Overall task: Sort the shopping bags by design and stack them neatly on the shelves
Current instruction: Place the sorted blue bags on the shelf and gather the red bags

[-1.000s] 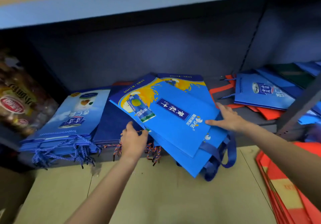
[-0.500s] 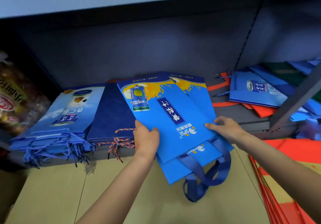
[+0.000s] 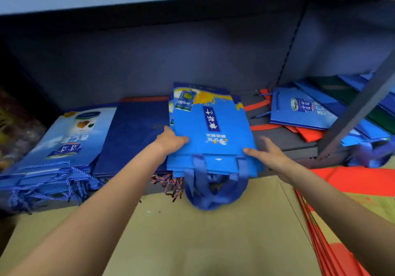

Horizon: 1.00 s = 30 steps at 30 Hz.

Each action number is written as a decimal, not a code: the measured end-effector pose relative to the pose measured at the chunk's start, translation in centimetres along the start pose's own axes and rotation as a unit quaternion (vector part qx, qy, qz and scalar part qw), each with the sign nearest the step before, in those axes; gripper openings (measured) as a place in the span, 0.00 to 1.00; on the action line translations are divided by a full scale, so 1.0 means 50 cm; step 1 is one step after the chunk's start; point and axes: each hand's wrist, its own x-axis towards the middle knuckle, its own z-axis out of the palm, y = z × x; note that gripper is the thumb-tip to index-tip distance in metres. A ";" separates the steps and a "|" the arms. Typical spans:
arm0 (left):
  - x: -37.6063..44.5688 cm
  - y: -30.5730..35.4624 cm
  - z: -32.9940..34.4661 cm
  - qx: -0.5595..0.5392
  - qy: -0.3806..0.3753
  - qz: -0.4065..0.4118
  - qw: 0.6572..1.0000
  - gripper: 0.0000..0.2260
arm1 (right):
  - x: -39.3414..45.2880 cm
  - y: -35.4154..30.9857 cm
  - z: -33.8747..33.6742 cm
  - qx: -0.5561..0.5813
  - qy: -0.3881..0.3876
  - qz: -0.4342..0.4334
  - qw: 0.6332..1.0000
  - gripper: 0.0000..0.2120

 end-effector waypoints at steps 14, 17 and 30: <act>-0.011 -0.002 0.122 -0.089 -0.060 0.074 0.992 0.21 | 0.007 0.032 -0.061 0.085 0.042 0.043 0.995 0.34; -0.007 0.019 0.153 -0.097 -0.093 0.083 0.987 0.21 | 0.013 0.036 -0.101 0.091 0.069 0.037 0.993 0.35; -0.041 -0.104 0.089 0.499 -0.041 0.200 0.842 0.40 | 0.013 0.067 -0.077 0.212 0.089 0.044 0.972 0.25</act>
